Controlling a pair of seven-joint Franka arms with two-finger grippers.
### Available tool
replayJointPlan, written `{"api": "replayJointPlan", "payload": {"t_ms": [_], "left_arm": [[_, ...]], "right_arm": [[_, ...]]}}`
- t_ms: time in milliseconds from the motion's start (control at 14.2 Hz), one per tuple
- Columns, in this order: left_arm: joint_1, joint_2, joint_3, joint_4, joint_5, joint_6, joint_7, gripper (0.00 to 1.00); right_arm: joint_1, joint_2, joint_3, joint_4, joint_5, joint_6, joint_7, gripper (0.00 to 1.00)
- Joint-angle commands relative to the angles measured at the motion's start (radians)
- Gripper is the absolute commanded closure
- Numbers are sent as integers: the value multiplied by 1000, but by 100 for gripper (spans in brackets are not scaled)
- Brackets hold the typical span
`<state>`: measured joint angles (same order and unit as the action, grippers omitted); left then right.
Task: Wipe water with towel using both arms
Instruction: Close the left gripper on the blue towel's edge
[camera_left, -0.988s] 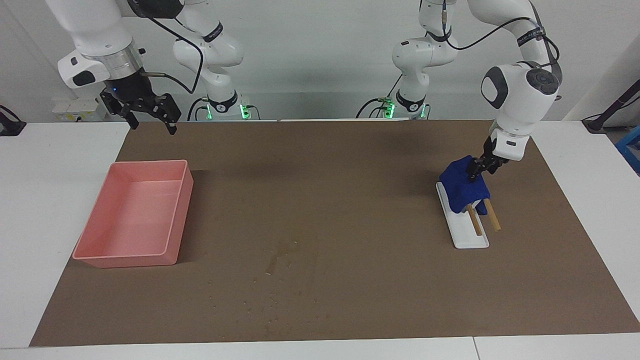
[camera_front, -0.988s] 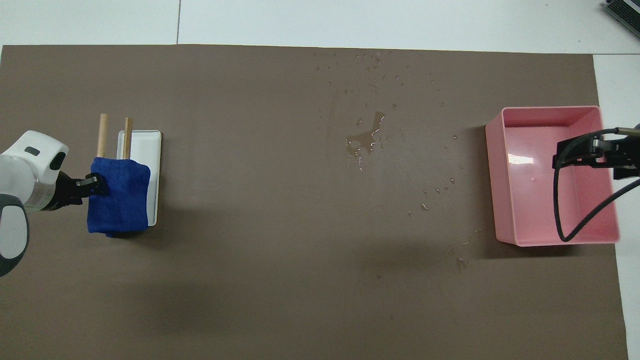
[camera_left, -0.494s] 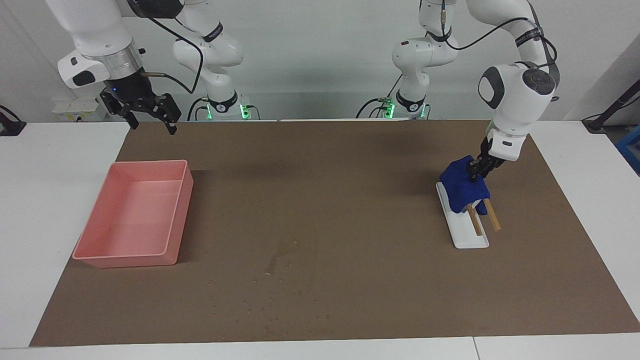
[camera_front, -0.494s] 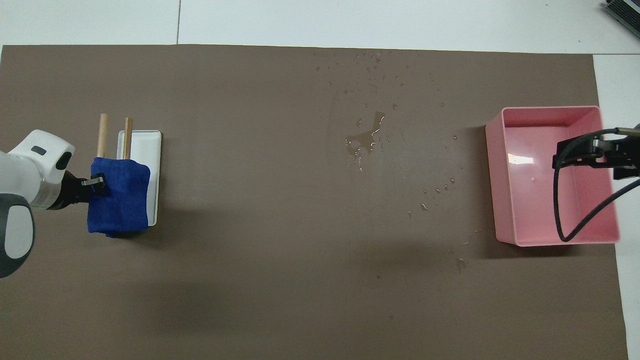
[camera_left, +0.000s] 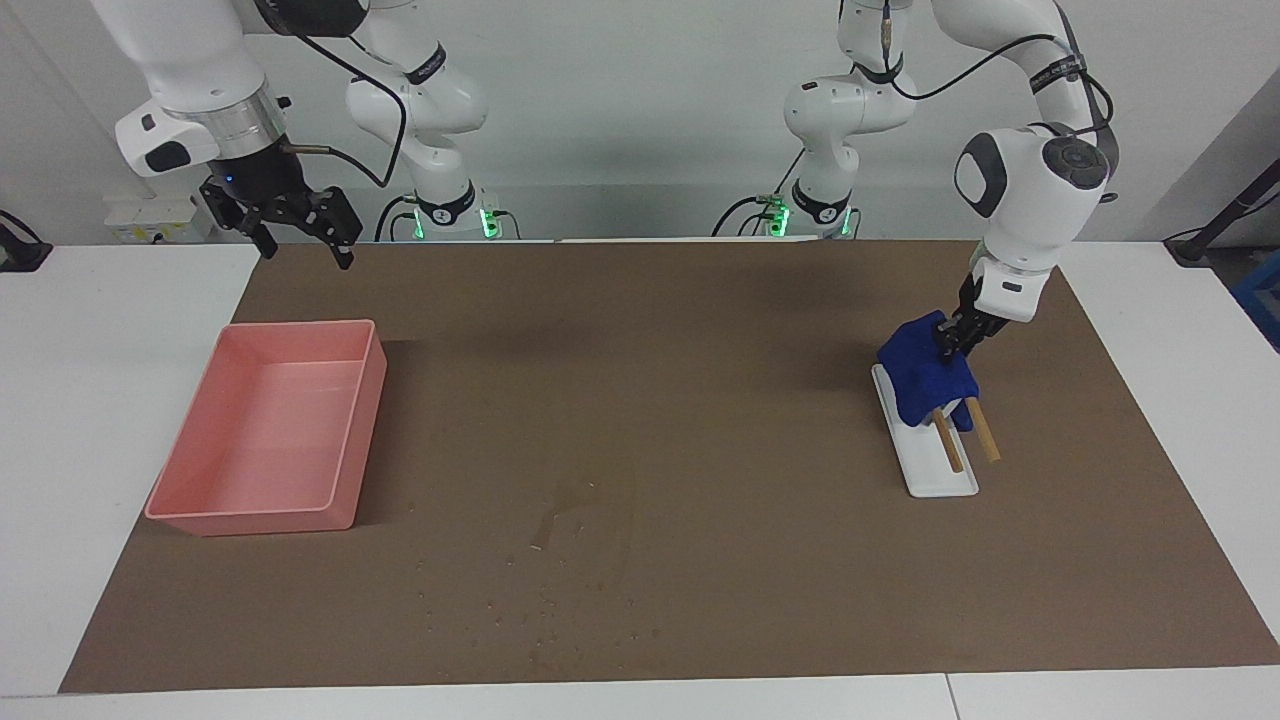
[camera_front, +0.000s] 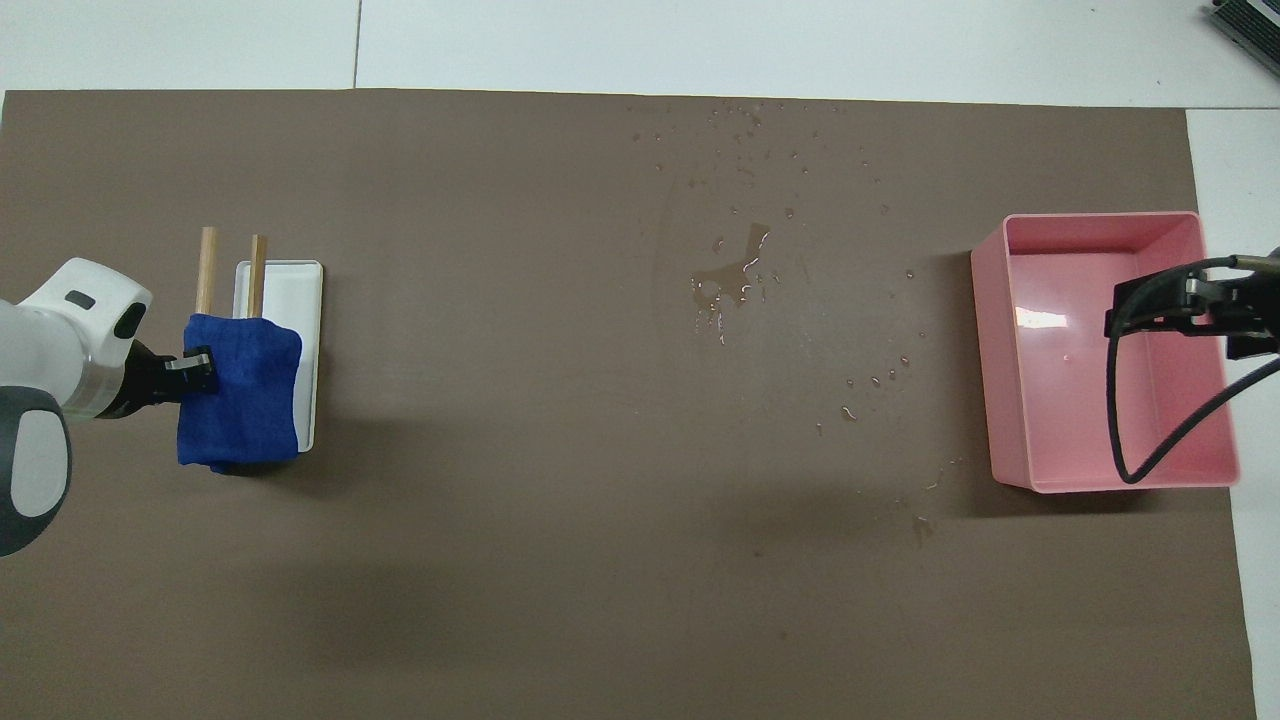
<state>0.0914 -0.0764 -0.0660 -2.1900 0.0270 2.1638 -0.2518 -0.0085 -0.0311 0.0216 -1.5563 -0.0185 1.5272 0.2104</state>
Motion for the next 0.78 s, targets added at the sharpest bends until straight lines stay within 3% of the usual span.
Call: {"api": "replayJointPlan", "payload": {"t_ms": [0,353,494,706], "left_arm": [[-19,9,8,22,5,-22,3,71],[-21,15,8,45,5,-38,2,70],[-21,24,8,58,5,-44,2,64],[-21,26,8,59,5,-45,0,67]], "right_arm": [[-11,-12,6,-1,-1,-16,-20,0],[-13,-12,6,-1,-1,-16,-20,0],[-13,-12,6,-1,-1,-16,-20,0],[-11,-12,6,-1,-1,-16,-20,0]]}}
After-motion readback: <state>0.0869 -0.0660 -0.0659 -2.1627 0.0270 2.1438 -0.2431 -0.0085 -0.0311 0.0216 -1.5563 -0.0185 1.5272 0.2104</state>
